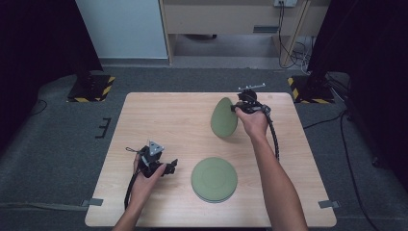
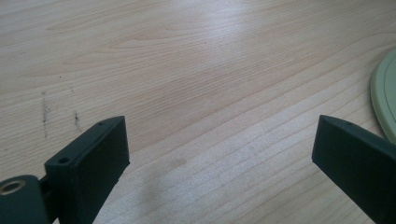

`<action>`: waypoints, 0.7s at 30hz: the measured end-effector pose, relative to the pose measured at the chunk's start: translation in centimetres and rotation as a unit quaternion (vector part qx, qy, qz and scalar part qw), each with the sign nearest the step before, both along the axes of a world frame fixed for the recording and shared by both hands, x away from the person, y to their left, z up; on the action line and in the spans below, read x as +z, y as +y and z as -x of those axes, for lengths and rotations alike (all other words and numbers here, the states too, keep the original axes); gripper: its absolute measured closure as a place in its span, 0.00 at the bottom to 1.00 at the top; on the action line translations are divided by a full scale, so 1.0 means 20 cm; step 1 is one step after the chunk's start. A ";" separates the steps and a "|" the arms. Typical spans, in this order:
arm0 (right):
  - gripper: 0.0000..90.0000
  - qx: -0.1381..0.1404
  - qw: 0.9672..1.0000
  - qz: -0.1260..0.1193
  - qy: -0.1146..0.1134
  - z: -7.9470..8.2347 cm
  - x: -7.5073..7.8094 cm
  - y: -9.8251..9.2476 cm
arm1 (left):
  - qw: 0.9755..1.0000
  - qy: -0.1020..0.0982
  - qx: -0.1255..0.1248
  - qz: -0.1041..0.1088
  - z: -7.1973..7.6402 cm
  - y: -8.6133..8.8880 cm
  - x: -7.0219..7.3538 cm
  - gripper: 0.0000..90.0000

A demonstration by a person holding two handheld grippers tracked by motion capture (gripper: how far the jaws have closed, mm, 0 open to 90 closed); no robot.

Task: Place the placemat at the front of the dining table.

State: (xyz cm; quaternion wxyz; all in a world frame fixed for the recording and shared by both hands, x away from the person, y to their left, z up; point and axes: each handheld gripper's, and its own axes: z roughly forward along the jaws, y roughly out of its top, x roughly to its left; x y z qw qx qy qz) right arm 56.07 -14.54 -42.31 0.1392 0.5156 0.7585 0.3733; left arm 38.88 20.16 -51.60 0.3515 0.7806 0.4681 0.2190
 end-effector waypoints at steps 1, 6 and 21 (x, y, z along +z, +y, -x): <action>0.95 -0.002 1.000 0.002 0.001 0.00 -0.01 -0.01 | 1.000 0.001 0.000 0.000 0.00 0.00 0.00 0.04; 0.95 -0.010 1.000 0.001 0.010 0.02 -0.04 -0.05 | 1.000 0.002 0.002 0.002 0.00 0.00 0.00 0.04; 0.94 -0.035 0.999 -0.014 0.034 0.04 -0.21 -0.19 | 1.000 0.004 0.005 0.002 0.01 0.01 0.01 0.04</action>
